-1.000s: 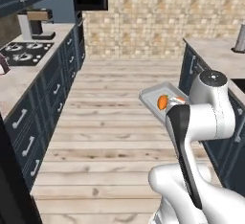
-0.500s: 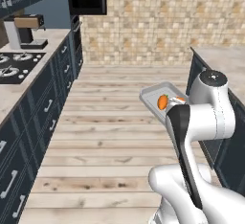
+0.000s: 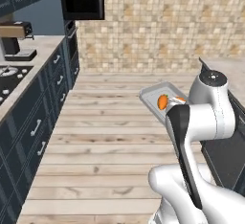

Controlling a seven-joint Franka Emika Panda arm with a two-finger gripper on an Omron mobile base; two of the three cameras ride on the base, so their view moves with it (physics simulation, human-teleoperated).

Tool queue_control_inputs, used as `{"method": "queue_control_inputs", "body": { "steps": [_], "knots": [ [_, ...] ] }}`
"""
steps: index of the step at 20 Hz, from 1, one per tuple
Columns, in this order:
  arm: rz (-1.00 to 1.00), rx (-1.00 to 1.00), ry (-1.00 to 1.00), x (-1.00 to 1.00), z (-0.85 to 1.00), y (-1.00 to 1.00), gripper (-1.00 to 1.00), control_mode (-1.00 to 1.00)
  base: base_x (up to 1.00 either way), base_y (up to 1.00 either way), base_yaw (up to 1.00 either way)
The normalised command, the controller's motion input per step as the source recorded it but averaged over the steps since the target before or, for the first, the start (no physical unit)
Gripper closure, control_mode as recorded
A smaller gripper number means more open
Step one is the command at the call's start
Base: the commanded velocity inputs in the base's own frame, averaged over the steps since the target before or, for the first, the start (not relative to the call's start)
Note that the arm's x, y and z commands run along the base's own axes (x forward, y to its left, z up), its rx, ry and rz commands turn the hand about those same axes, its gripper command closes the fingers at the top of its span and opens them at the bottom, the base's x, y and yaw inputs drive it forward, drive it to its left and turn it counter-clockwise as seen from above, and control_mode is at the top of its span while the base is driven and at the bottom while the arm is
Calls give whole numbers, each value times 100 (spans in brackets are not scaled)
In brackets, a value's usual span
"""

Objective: Place the tupperware containing the shrimp and carrot meal in the microwave. Close the microwave door and press the start button to reheat the meal.

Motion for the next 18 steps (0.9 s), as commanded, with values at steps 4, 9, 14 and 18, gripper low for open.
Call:
{"method": "queue_control_inputs", "body": {
  "steps": [4, 9, 14, 18],
  "knots": [
    [0, 0, 0, 0, 0, 0, 100, 100, 100, -53, 0],
    [0, 0, 0, 0, 0, 0, 100, 100, 100, -43, 0],
    [0, 0, 0, 0, 0, 0, 100, 100, 100, -53, 0],
    [0, 0, 0, 0, 0, 0, 100, 100, 100, -59, 2]
  ]
}}
